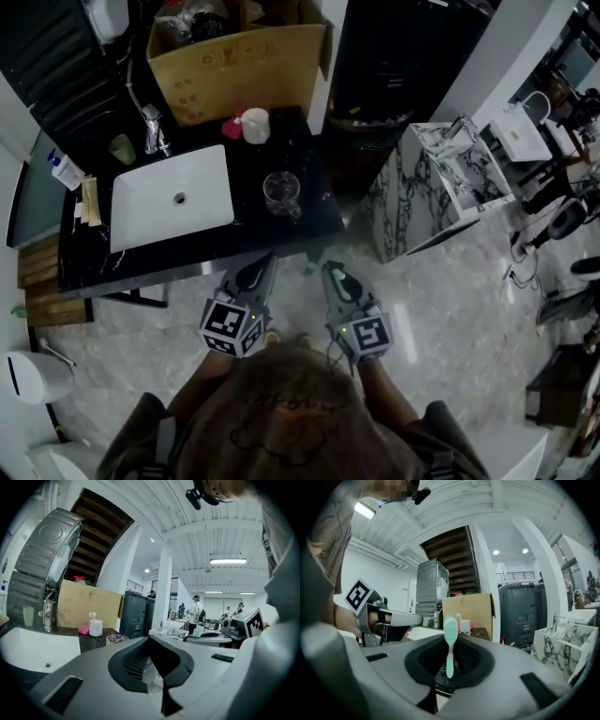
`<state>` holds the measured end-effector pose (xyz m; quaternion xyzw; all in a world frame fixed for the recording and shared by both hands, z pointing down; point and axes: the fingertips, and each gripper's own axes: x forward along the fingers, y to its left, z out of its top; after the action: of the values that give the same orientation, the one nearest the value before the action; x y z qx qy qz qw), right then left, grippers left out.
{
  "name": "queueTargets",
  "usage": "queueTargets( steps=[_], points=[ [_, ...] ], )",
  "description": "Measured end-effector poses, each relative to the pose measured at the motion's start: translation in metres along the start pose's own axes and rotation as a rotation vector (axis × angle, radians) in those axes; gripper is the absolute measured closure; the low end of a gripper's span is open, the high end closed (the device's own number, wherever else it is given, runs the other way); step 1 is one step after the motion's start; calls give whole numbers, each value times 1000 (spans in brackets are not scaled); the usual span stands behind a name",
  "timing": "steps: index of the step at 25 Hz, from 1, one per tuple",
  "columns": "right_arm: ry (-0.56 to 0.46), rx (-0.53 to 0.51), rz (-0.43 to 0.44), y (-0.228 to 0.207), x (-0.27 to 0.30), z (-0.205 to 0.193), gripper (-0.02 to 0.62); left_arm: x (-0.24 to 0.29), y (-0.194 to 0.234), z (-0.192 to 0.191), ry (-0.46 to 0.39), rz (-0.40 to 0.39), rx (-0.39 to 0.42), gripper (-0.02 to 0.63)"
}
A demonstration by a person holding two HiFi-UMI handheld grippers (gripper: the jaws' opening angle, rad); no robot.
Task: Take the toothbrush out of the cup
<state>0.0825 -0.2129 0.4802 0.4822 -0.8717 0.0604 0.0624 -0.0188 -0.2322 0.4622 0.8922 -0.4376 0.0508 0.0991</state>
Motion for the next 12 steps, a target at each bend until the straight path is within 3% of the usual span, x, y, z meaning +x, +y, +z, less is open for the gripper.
queueTargets(
  steps=[12],
  points=[
    [9, 58, 7, -10, -6, -18, 568, -8, -22, -13, 16, -35, 34, 604]
  ],
)
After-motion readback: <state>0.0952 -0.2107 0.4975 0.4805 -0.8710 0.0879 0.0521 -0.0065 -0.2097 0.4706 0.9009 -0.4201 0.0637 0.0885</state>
